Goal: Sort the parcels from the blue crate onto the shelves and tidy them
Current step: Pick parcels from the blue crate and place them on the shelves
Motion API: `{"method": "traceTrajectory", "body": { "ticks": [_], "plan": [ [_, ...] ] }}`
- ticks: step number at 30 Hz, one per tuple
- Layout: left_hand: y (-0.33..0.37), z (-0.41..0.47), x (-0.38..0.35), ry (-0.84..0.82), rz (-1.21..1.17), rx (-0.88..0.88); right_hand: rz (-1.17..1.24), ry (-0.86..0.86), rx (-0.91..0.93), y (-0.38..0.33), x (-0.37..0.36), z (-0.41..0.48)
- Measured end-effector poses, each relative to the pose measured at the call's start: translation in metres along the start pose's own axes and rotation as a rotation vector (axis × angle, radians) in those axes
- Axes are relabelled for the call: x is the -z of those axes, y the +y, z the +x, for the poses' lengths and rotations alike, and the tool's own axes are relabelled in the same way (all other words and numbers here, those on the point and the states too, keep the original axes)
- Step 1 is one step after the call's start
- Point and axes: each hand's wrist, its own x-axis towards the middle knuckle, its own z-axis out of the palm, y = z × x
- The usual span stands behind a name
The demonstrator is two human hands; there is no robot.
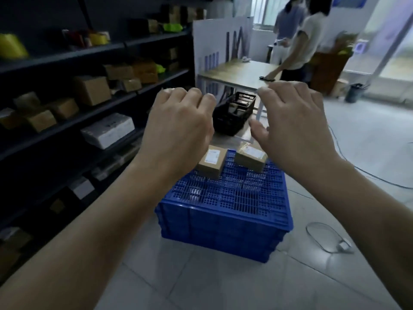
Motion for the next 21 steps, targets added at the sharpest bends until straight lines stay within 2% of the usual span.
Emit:
{"method": "traceTrajectory", "body": {
  "ticks": [12,21],
  "plan": [
    [-0.001,0.064,-0.104,-0.023,-0.167,-0.044,-0.106,-0.138,-0.114,0.056,-0.065,0.039],
    [0.046,0.116,-0.182,-0.081,-0.123,-0.008,-0.038,-0.263,-0.112,0.153,-0.138,0.07]
  ]
}}
